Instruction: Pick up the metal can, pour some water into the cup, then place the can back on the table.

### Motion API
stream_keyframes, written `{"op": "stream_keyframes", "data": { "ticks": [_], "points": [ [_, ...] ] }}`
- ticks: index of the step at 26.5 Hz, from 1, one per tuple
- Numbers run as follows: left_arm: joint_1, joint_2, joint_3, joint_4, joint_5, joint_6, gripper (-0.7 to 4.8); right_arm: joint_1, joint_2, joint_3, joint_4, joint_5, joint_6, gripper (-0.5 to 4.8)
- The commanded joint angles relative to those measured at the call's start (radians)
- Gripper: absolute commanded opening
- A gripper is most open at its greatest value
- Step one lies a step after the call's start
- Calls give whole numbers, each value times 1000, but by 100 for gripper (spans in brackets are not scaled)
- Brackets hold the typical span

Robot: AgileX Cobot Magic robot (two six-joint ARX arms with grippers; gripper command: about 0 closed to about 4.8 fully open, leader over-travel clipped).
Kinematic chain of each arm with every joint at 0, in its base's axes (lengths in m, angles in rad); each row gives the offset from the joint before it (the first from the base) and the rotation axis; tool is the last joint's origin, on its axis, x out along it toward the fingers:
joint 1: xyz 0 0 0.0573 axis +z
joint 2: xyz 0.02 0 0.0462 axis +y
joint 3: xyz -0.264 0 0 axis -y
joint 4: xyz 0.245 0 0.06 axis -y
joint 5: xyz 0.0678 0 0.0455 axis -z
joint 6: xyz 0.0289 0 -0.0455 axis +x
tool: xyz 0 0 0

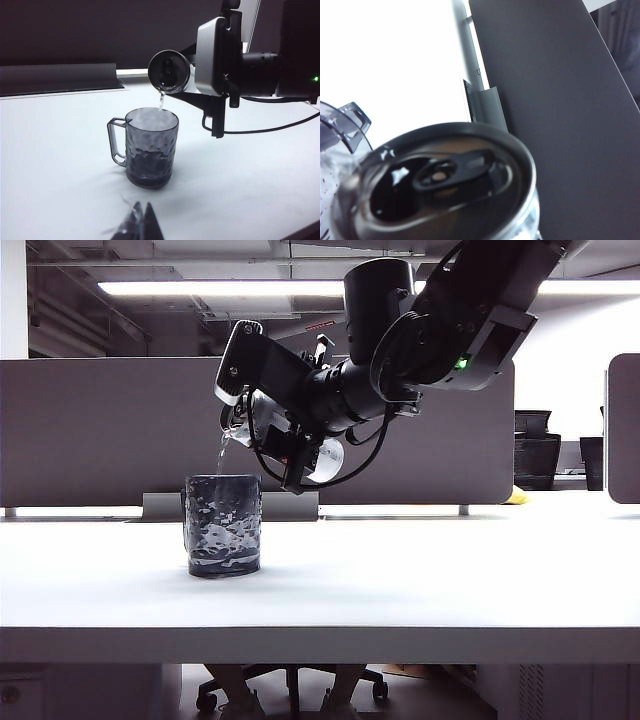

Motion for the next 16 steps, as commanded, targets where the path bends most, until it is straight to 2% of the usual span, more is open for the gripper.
{"op": "stream_keyframes", "data": {
  "ticks": [1,6,16],
  "points": [
    [2,1,1,10,4,1,-5,3,-11,14,47,-5,-23,242],
    [2,1,1,10,4,1,-5,10,-11,21,48,-5,-66,242],
    [2,1,1,10,4,1,-5,13,-11,21,46,5,-68,242]
  ]
}}
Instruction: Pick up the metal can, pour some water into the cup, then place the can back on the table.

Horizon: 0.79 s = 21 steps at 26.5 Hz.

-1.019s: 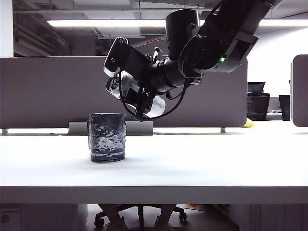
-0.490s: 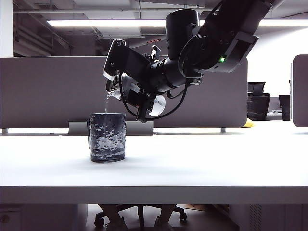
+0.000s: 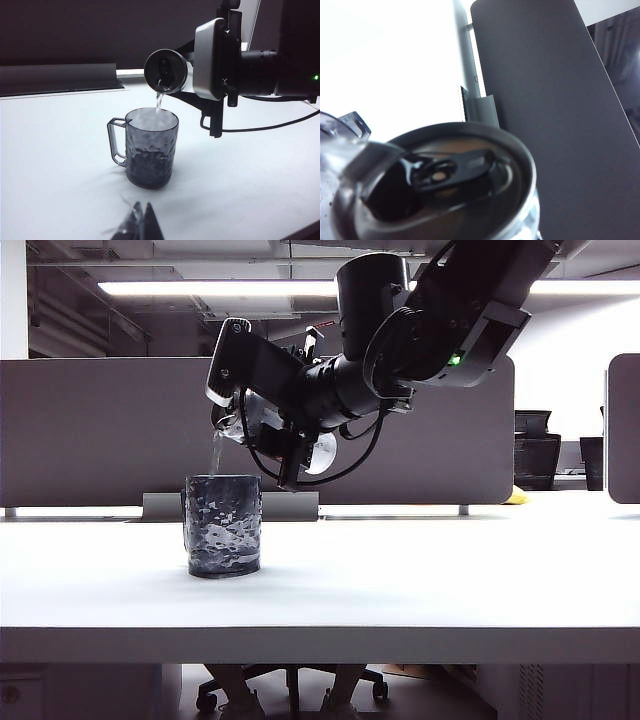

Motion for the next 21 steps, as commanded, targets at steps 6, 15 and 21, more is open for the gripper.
{"op": "stream_keyframes", "data": {
  "ticks": [6,15,21],
  "points": [
    [2,1,1,10,4,1,-5,1,-11,10,46,8,-11,242],
    [2,1,1,10,4,1,-5,0,-11,10,43,9,-33,242],
    [2,1,1,10,4,1,-5,0,-11,10,40,12,-33,242]
  ]
}}
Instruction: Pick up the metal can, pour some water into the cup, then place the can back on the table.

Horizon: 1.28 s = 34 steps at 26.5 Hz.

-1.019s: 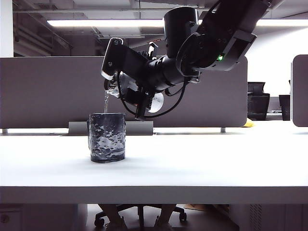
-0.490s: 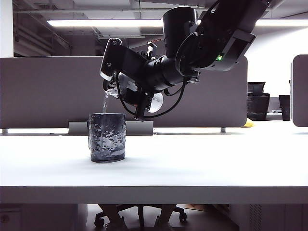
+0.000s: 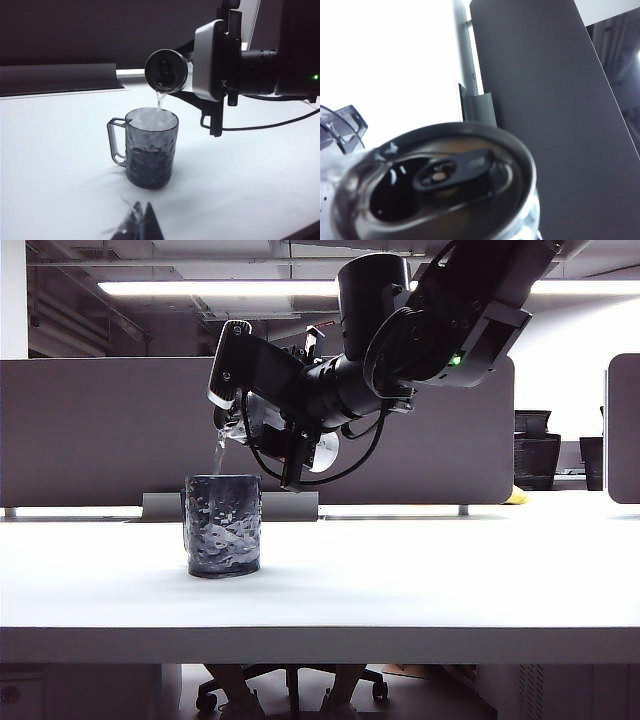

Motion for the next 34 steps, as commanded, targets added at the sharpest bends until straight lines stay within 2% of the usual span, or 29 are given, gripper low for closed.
{"op": "stream_keyframes", "data": {
  "ticks": [1,34],
  "points": [
    [2,1,1,10,4,1,-5,0,-11,9,40,13,-8,242],
    [2,1,1,10,4,1,-5,0,-10,9,37,70,-61,243]
  ]
}}
